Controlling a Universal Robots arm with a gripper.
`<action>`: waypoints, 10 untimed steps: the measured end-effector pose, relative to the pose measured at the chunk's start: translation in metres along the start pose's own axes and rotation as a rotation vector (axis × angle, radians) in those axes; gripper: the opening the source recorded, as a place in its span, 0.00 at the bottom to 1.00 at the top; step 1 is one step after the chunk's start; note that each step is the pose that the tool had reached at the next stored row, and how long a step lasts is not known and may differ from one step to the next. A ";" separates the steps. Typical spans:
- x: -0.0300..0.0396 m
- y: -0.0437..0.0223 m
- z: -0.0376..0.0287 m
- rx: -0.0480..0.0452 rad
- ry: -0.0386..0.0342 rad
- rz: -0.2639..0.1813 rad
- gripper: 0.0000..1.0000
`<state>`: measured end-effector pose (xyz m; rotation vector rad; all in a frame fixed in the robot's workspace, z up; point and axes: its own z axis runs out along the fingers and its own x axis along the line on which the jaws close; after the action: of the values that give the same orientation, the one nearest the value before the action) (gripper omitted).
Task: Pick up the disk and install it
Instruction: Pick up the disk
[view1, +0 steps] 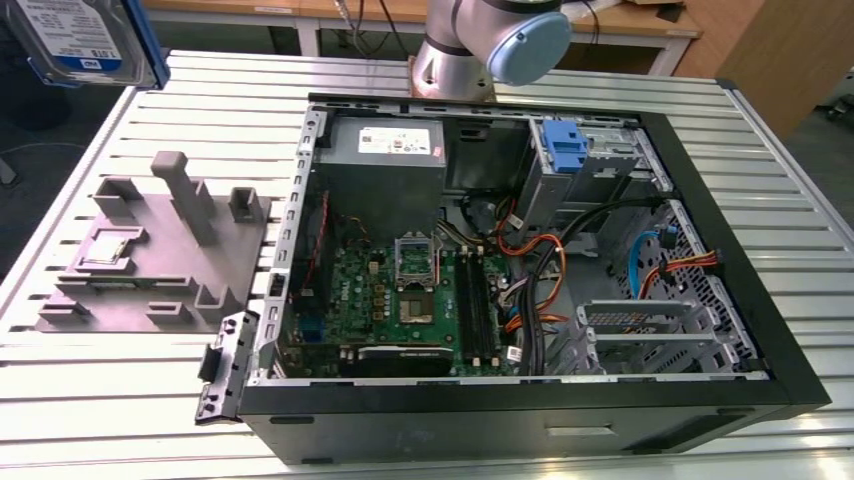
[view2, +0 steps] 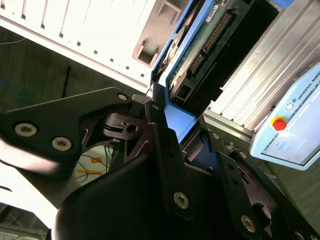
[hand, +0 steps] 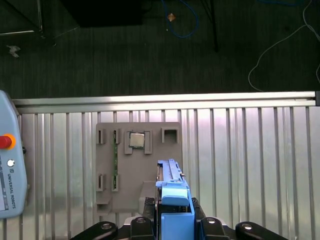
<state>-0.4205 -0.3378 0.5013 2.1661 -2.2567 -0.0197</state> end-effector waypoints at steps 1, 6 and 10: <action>0.0000 0.0000 0.0000 0.0000 0.0000 0.000 0.36; 0.0002 -0.0002 -0.0004 -0.0005 -0.0095 0.000 0.36; 0.0004 -0.0001 -0.0025 -0.0014 -0.0305 -0.001 0.36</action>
<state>-0.4203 -0.3382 0.5038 2.1808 -2.2712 -0.0548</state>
